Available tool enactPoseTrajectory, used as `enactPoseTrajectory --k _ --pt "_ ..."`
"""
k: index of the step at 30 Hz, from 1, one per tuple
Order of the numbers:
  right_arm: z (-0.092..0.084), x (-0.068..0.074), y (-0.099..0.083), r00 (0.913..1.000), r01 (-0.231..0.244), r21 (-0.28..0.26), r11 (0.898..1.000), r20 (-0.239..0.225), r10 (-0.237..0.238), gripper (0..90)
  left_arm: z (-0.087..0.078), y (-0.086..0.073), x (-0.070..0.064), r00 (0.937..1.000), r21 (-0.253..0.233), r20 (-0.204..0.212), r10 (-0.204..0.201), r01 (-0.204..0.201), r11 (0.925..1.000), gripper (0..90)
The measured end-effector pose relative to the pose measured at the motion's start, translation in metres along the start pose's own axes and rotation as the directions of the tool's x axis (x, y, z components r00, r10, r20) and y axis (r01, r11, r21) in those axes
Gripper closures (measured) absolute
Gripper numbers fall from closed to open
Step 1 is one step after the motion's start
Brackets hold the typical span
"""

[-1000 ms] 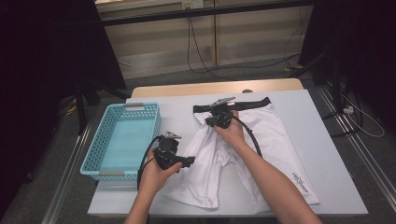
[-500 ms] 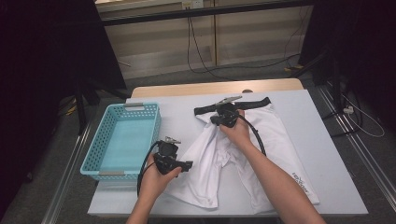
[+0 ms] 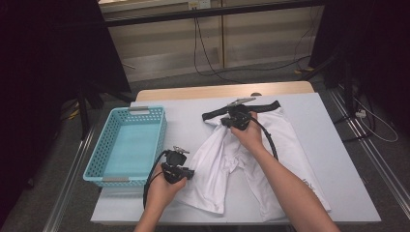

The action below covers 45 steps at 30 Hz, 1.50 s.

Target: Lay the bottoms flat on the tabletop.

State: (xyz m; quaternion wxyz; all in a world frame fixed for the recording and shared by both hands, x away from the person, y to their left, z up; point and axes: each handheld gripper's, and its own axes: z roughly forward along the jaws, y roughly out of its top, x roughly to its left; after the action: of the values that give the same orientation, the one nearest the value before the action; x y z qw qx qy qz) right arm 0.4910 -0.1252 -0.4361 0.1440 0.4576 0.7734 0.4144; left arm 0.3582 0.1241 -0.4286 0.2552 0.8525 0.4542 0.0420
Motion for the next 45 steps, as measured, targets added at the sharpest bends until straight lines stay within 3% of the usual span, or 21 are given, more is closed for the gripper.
enactPoseTrajectory --k 1,3,8,12,16,26,35,40,45 --pt "0.000 0.000 0.000 1.0000 -0.001 0.000 1.000 0.000 0.001 90.0 0.000 0.001 -0.001 1.0000 0.006 -0.005 -0.001 0.001 1.0000 86.9" --pt "0.000 -0.001 0.000 1.0000 -0.001 -0.002 1.000 -0.002 0.001 90.0 -0.001 0.003 -0.002 0.9995 0.008 0.028 -0.013 0.012 0.9999 88.8" --pt "-0.009 -0.007 0.002 0.9998 -0.019 -0.031 0.999 0.000 0.019 90.0 -0.012 0.011 -0.012 0.9950 -0.042 0.100 0.002 0.002 0.9991 89.1" --pt "-0.019 -0.015 0.004 0.9993 -0.036 -0.058 0.998 0.007 0.037 90.0 -0.023 0.020 -0.027 0.9846 -0.097 0.173 0.027 -0.011 0.9952 89.2" --pt "-0.031 -0.023 0.003 0.9978 -0.063 -0.086 0.994 0.013 0.064 90.0 -0.028 0.030 -0.041 0.9686 -0.130 0.243 0.052 -0.021 0.9913 89.3" --pt "-0.057 -0.050 -0.013 0.9906 -0.129 -0.120 0.984 0.029 0.134 90.0 -0.022 0.046 -0.065 0.9490 -0.151 0.299 0.099 -0.056 0.9870 89.3" --pt "-0.075 -0.068 -0.028 0.9833 -0.162 -0.137 0.977 0.060 0.172 90.0 -0.010 0.053 -0.080 0.9356 -0.154 0.330 0.127 -0.079 0.9849 89.3" --pt "-0.082 -0.077 -0.042 0.9791 -0.177 -0.110 0.978 0.082 0.186 90.0 -0.001 0.056 -0.089 0.9311 -0.147 0.335 0.144 -0.100 0.9841 89.2" --pt "-0.082 -0.081 -0.057 0.9801 -0.160 -0.067 0.985 0.108 0.167 90.0 0.011 0.056 -0.092 0.9285 -0.121 0.340 0.150 -0.115 0.9860 89.2"
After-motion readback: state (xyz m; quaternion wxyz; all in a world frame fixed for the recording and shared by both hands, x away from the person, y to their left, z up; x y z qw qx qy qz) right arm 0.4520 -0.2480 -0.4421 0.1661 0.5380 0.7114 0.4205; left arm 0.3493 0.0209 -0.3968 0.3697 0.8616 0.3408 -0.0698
